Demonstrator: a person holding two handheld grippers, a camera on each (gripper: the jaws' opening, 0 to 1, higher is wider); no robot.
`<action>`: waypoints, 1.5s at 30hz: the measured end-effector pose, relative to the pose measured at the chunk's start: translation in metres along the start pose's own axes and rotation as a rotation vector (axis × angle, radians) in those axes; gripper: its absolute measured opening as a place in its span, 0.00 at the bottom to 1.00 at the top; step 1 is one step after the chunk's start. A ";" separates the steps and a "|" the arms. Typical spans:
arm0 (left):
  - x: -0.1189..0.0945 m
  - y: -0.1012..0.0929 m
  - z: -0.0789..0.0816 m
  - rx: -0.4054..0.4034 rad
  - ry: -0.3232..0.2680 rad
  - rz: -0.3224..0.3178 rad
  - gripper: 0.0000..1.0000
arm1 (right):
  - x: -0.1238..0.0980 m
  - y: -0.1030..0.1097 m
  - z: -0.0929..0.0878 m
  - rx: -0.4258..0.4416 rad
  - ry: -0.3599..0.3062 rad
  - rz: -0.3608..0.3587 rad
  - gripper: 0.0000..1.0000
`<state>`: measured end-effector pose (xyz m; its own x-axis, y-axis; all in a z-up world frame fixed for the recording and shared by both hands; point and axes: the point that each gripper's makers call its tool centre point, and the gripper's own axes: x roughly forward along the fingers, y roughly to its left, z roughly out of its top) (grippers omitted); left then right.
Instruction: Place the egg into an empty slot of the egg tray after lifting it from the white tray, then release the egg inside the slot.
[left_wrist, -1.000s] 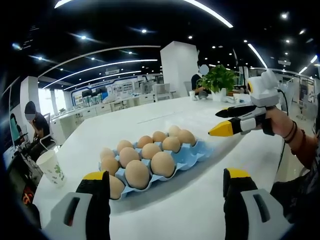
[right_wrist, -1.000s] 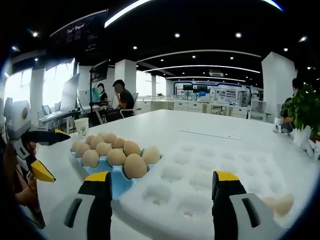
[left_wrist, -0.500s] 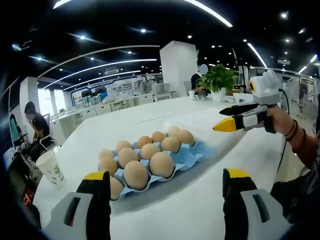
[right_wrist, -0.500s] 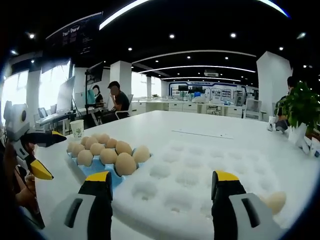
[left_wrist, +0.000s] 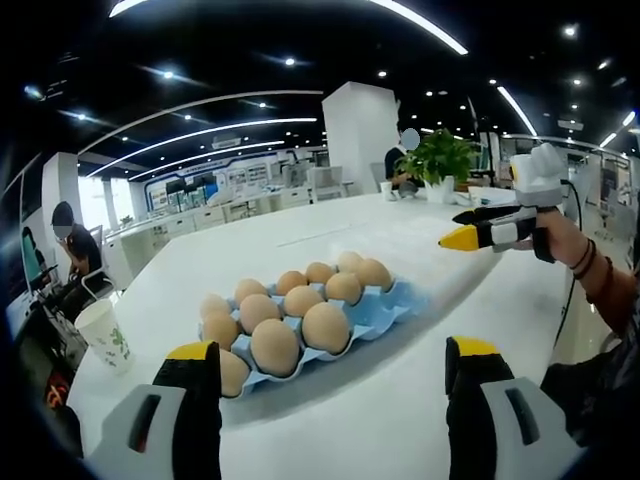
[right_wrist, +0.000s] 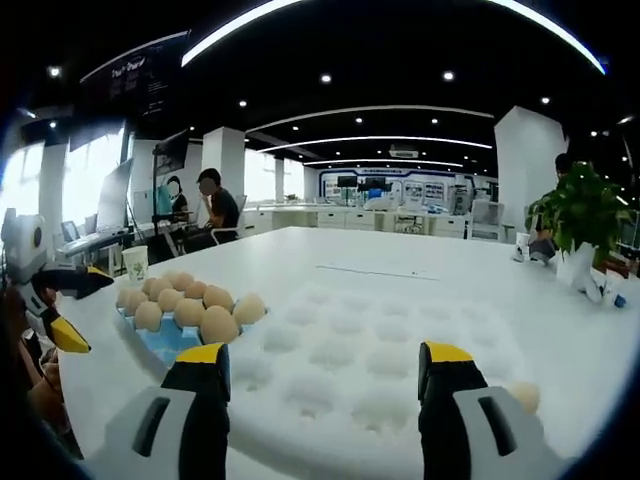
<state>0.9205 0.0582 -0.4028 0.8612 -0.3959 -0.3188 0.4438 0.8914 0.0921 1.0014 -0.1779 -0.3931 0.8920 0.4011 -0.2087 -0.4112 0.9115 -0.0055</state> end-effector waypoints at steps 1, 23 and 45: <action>0.000 -0.001 0.001 0.001 -0.002 -0.003 0.95 | -0.001 -0.002 0.000 -0.002 -0.001 -0.006 0.80; 0.001 -0.001 0.003 0.008 0.004 -0.007 0.95 | -0.015 -0.043 -0.005 0.012 0.007 -0.125 0.63; 0.004 -0.005 0.000 0.015 0.015 -0.020 0.95 | -0.021 -0.080 -0.034 0.083 0.087 -0.286 0.37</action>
<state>0.9221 0.0521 -0.4045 0.8482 -0.4104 -0.3348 0.4650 0.8797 0.0997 1.0090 -0.2625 -0.4215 0.9483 0.1209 -0.2933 -0.1257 0.9921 0.0028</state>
